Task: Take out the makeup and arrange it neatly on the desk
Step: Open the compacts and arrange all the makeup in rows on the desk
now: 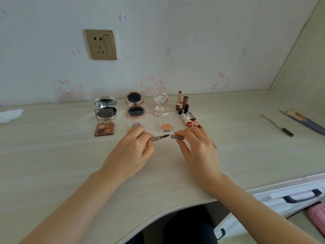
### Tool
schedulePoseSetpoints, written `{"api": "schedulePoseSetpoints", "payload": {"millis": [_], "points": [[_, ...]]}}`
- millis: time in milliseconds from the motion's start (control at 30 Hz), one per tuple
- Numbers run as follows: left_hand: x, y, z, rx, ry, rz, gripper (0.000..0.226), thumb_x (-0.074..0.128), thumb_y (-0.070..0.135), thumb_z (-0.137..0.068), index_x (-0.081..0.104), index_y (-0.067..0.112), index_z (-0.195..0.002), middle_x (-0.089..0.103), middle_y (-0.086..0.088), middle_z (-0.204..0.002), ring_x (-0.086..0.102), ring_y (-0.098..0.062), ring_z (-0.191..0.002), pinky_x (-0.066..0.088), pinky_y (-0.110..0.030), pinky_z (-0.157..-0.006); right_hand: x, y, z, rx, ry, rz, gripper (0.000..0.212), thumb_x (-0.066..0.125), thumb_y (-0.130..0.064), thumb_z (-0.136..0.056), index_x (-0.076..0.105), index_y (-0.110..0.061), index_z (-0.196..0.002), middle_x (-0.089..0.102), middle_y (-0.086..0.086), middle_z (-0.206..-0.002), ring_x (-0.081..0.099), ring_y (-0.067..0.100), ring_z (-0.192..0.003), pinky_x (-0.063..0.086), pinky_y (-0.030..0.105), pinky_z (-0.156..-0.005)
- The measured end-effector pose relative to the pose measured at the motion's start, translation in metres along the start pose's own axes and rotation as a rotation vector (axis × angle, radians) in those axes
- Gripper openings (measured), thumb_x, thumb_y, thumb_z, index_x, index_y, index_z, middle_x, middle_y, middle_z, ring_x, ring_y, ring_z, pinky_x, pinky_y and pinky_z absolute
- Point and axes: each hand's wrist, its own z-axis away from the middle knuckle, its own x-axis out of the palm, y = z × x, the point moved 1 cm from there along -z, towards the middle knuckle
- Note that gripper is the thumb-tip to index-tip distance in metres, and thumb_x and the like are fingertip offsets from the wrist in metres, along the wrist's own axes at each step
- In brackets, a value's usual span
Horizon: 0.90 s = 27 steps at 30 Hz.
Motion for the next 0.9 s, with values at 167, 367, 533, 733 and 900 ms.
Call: {"api": "schedulePoseSetpoints", "payload": {"millis": [167, 367, 533, 733, 900], "points": [[0.001, 0.011, -0.007, -0.11, 0.012, 0.209, 0.015, 0.054, 0.006, -0.092, 0.066, 0.009, -0.1, 0.049, 0.003, -0.087, 0.05, -0.009, -0.073, 0.036, -0.016, -0.067, -0.012, 0.008, -0.001, 0.202, -0.06, -0.169, 0.016, 0.067, -0.017, -0.087, 0.069, -0.021, -0.102, 0.064, -0.017, -0.088, 0.054, 0.009, -0.09, 0.042, 0.015, -0.075], [0.006, 0.03, -0.031, -0.299, -0.003, 0.501, 0.011, 0.066, 0.017, -0.086, 0.07, 0.026, -0.091, 0.063, 0.011, -0.08, 0.058, -0.008, -0.072, 0.049, -0.021, -0.064, -0.03, 0.018, -0.014, 0.452, -0.085, -0.423, 0.009, 0.067, -0.021, -0.086, 0.069, -0.025, -0.094, 0.067, -0.018, -0.084, 0.061, 0.002, -0.079, 0.044, 0.01, -0.064], [0.027, 0.051, -0.055, -0.375, -0.114, 0.598, 0.013, 0.07, 0.018, -0.083, 0.07, 0.027, -0.092, 0.066, 0.008, -0.08, 0.066, -0.019, -0.073, 0.056, -0.039, -0.076, -0.046, 0.037, -0.023, 0.516, -0.113, -0.481, 0.012, 0.065, -0.017, -0.083, 0.07, -0.028, -0.085, 0.068, -0.01, -0.074, 0.06, -0.003, -0.074, 0.047, 0.015, -0.059], [0.06, 0.077, -0.088, -0.381, -0.159, 0.626, 0.015, 0.068, 0.02, -0.084, 0.066, 0.026, -0.098, 0.071, 0.005, -0.071, 0.068, -0.006, -0.065, 0.058, -0.033, -0.073, -0.06, 0.084, -0.025, 0.572, -0.102, -0.372, 0.012, 0.065, -0.02, -0.084, 0.067, -0.026, -0.093, 0.066, -0.01, -0.079, 0.058, 0.001, -0.072, 0.043, 0.016, -0.063], [0.088, 0.097, -0.122, -0.367, -0.161, 0.51, 0.029, 0.066, 0.027, -0.084, 0.058, 0.022, -0.112, 0.066, 0.005, -0.07, 0.062, -0.006, -0.052, 0.05, -0.023, -0.051, -0.066, 0.12, -0.034, 0.593, -0.122, -0.285, 0.019, 0.062, -0.028, -0.085, 0.059, -0.036, -0.102, 0.064, -0.01, -0.078, 0.06, 0.003, -0.071, 0.037, 0.018, -0.053]]}}
